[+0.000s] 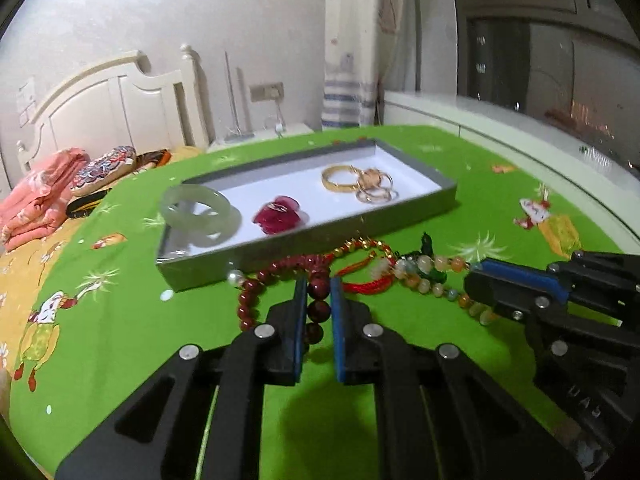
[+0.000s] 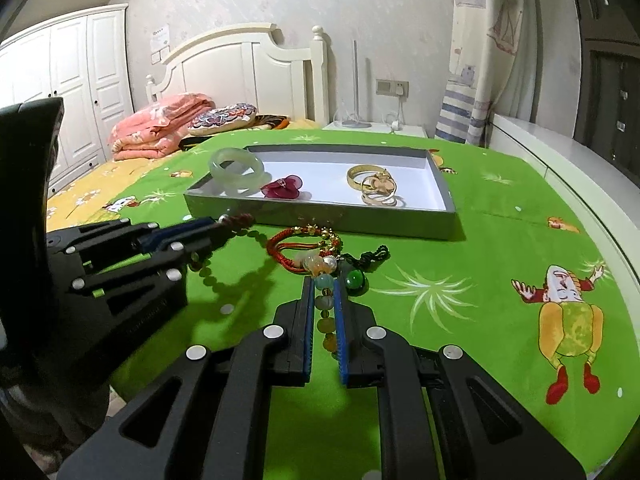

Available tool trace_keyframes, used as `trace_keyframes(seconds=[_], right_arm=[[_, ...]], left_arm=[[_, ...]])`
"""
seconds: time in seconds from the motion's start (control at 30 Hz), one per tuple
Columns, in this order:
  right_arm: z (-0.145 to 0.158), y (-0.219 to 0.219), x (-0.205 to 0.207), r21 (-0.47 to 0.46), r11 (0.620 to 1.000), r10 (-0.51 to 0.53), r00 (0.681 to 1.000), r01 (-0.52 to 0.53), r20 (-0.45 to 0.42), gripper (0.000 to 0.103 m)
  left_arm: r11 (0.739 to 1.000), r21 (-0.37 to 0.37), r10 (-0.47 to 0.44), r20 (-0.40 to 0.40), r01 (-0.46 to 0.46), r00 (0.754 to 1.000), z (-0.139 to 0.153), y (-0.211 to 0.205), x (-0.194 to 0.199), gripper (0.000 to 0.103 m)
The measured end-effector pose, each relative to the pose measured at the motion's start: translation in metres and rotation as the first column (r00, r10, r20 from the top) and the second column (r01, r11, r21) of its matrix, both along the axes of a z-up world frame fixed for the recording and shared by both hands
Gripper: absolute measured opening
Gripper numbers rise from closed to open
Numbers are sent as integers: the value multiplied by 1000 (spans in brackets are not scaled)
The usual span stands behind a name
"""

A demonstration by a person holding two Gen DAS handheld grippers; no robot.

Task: Organize jewelry
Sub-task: 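Lift both bead bracelets and carry them toward the gray tray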

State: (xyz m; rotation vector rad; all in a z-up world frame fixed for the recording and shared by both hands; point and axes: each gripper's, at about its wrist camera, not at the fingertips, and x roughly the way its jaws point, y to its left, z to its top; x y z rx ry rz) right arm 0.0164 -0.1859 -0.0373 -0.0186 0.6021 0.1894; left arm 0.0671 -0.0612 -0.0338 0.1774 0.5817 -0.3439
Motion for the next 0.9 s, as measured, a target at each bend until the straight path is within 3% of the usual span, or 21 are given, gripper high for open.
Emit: trace_keyframes(seconds=[0.37,0.6,0.9], right_arm=[[15,7,-7,-33,999,5,997,-3,71,11],[27,-1,21,-1,1000,-21,995,21,94,11],[32,-7,61,-5,998,-60,992,61,115,11]], left_arm=[[998,-66,10,82,-4,997,17,22,-23,11],[991,-128,51,93,-39,994,29,39,-1,11],[990,-111,98,125,-84,987,41,38,37,11]])
